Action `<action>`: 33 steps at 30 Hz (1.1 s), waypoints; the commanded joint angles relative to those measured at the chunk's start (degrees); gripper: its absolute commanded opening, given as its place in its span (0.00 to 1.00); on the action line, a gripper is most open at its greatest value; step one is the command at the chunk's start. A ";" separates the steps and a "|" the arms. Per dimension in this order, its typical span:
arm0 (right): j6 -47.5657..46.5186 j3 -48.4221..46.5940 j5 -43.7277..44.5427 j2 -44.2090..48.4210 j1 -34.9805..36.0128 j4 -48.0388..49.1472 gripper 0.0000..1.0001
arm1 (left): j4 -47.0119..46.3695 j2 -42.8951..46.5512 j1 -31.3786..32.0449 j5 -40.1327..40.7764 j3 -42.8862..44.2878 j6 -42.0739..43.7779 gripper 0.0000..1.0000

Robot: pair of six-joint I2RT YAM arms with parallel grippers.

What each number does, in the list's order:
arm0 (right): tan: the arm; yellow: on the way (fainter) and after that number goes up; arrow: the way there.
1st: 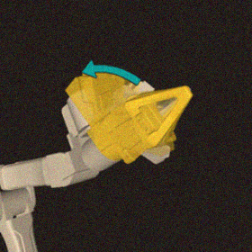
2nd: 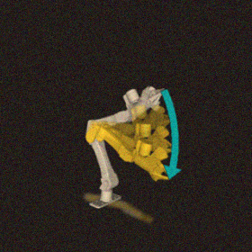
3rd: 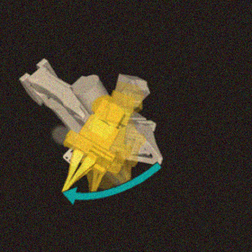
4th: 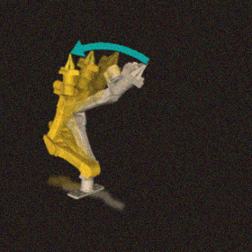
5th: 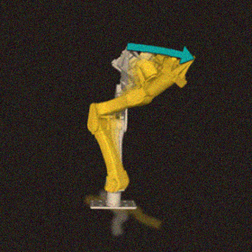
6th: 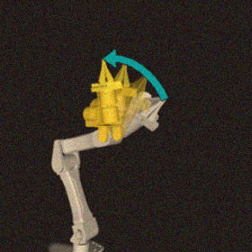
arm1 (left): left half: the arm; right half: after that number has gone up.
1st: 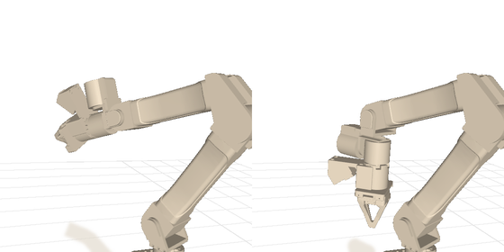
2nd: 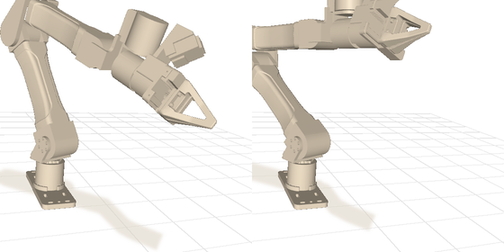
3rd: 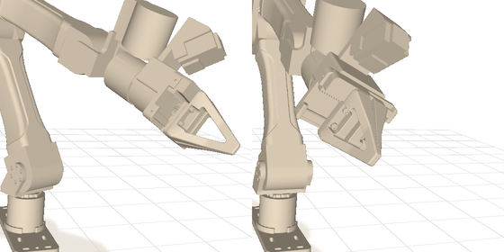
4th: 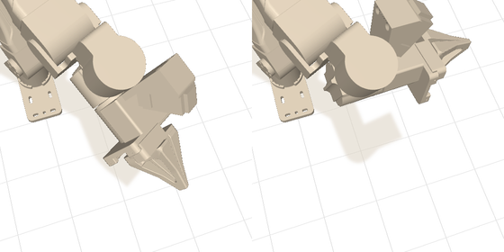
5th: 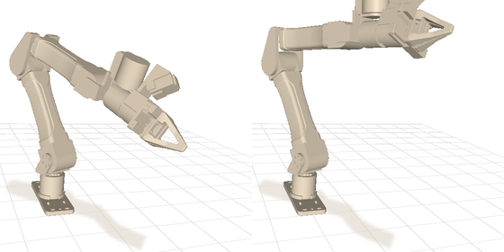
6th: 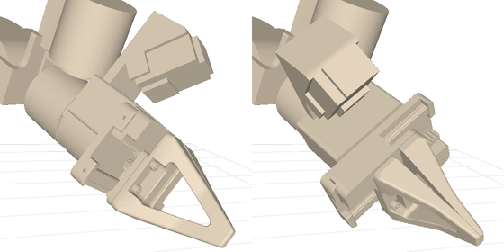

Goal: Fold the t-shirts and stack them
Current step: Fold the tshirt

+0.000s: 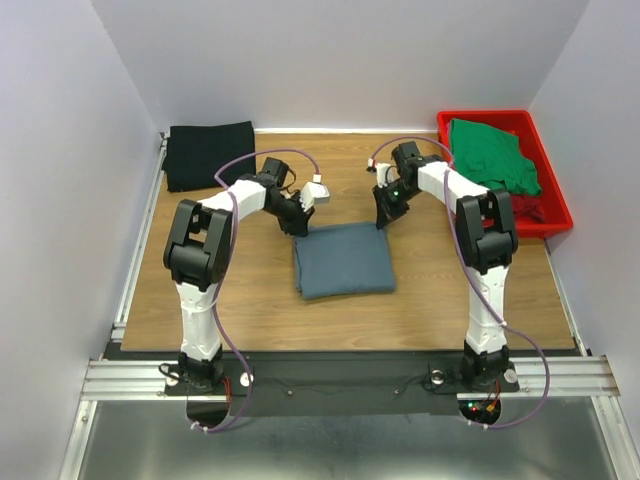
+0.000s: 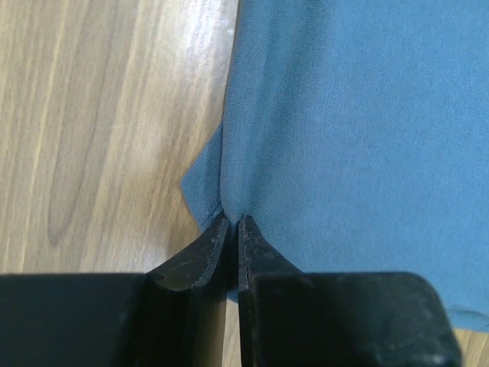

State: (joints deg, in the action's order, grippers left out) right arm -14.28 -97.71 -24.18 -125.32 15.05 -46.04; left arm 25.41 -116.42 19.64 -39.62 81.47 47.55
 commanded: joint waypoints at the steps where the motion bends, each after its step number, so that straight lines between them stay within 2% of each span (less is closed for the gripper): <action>1: 0.83 -4.22 5.99 -3.79 -0.28 3.50 0.01 | 1.05 -1.17 -2.49 2.44 3.25 -2.02 0.18; 3: 1.45 -5.82 5.99 -3.88 -0.28 3.50 0.01 | 1.22 -0.83 -4.07 2.18 5.88 -3.42 0.20; 4: 2.50 -7.48 5.73 -3.45 -0.28 3.33 0.02 | 2.01 -0.30 -4.43 1.57 7.98 -3.69 0.29; 6: 4.17 -8.63 5.12 -2.22 -0.28 3.06 0.12 | 3.24 0.75 -5.74 0.34 10.01 -4.13 0.39; 7: 5.57 -9.07 3.72 -1.26 -0.37 2.80 0.19 | 3.77 1.63 -6.10 -1.06 10.81 -4.57 0.47; 8: 6.19 -9.34 2.84 1.19 -0.46 2.63 0.40 | 3.86 2.42 -6.54 -1.77 11.51 -5.27 0.49; 10: 7.94 -9.17 0.12 4.63 -0.98 2.71 0.58 | 3.34 5.76 -7.77 -3.61 13.09 -8.24 0.54; 11: 8.39 -9.16 -0.51 7.60 -1.07 2.80 0.72 | 2.90 7.07 -8.12 -4.32 13.19 -9.65 0.55; 14: 9.54 -8.90 -3.49 11.74 -1.16 2.89 0.79 | 0.26 13.82 -8.65 -8.27 10.48 -15.45 0.56; 16: 10.50 -8.20 -7.09 12.90 -1.25 3.15 0.80 | -5.17 16.21 -8.39 -10.65 7.40 -20.89 0.56; 18: 13.03 -7.41 -11.21 13.17 -1.16 4.20 0.76 | -9.30 17.89 -7.43 -14.69 2.74 -30.64 0.55; 20: 16.46 -4.43 -18.85 13.17 -1.16 6.13 0.64 | -16.94 18.07 -6.37 -19.35 -2.77 -37.41 0.55; 21: 18.13 -3.03 -21.49 12.82 -1.25 9.45 0.59 | -20.28 17.90 -5.15 -20.40 -4.81 -45.71 0.54; 22: 22.50 -1.62 -25.52 11.95 -1.16 11.57 0.52 | -27.71 17.55 -4.44 -21.98 -6.75 -49.62 0.53; 24: 27.09 1.55 -29.76 8.97 -1.16 16.41 0.45 | -36.52 14.83 -2.86 -23.13 -10.88 -58.75 0.50; 28: 27.73 3.14 -28.39 5.18 -1.25 20.20 0.43 | -44.28 7.10 -2.59 -23.84 -12.21 -66.77 0.46; 33: 27.20 3.67 -26.27 -2.64 -2.48 23.01 0.43 | -45.27 -4.40 -4.34 -21.56 -8.62 -66.80 0.44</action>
State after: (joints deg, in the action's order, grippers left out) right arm 11.29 -93.51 -49.34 -125.16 13.74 -28.84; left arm -13.28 -116.73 17.43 -60.42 70.00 -14.13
